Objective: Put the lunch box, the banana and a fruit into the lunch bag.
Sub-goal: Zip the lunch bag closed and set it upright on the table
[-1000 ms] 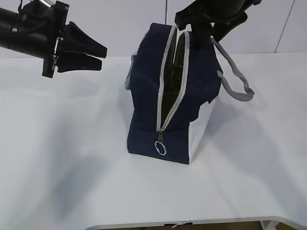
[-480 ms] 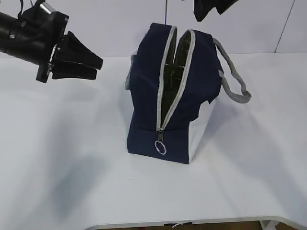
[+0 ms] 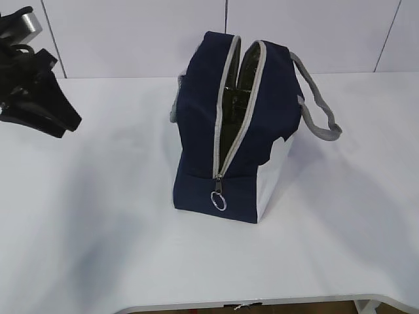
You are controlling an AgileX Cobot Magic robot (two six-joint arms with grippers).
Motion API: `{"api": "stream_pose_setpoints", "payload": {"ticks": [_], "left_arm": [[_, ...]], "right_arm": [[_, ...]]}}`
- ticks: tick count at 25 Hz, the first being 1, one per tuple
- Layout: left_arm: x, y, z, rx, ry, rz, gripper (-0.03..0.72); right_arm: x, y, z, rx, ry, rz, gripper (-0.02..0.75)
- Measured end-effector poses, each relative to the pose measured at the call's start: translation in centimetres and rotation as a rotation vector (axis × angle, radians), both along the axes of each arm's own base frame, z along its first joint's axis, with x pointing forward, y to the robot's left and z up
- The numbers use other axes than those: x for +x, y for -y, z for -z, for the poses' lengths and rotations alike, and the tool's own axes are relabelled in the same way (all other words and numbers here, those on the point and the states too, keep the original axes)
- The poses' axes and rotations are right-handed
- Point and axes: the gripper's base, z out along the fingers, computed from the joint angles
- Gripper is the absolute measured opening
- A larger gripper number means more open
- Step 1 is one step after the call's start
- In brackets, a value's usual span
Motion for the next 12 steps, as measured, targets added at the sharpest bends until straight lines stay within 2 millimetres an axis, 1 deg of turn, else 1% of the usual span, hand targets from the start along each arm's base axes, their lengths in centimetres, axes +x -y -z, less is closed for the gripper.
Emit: {"api": "stream_pose_setpoints", "payload": {"ticks": [1,6,7,10,12], "left_arm": [[-0.3,-0.3,-0.2,0.040,0.004,0.000,0.237],[-1.3,-1.4,-1.6,0.175,0.052,0.018,0.237],[-1.5,-1.5,-1.9,0.183,0.063,0.020,0.237],[-2.0,-1.6,-2.7,0.192,0.083,0.020,0.238],[-2.1,-1.6,-2.9,0.191,0.086,0.022,0.239]], "right_arm": [[-0.4,0.1,-0.1,0.008,-0.004,-0.005,0.402],[-2.7,1.1,0.8,-0.006,-0.058,-0.011,0.402],[-3.3,1.4,1.3,-0.015,-0.077,-0.011,0.402],[-5.2,2.3,1.8,-0.016,-0.080,-0.012,0.402],[-6.4,2.9,2.3,0.001,-0.033,-0.017,0.402]]}}
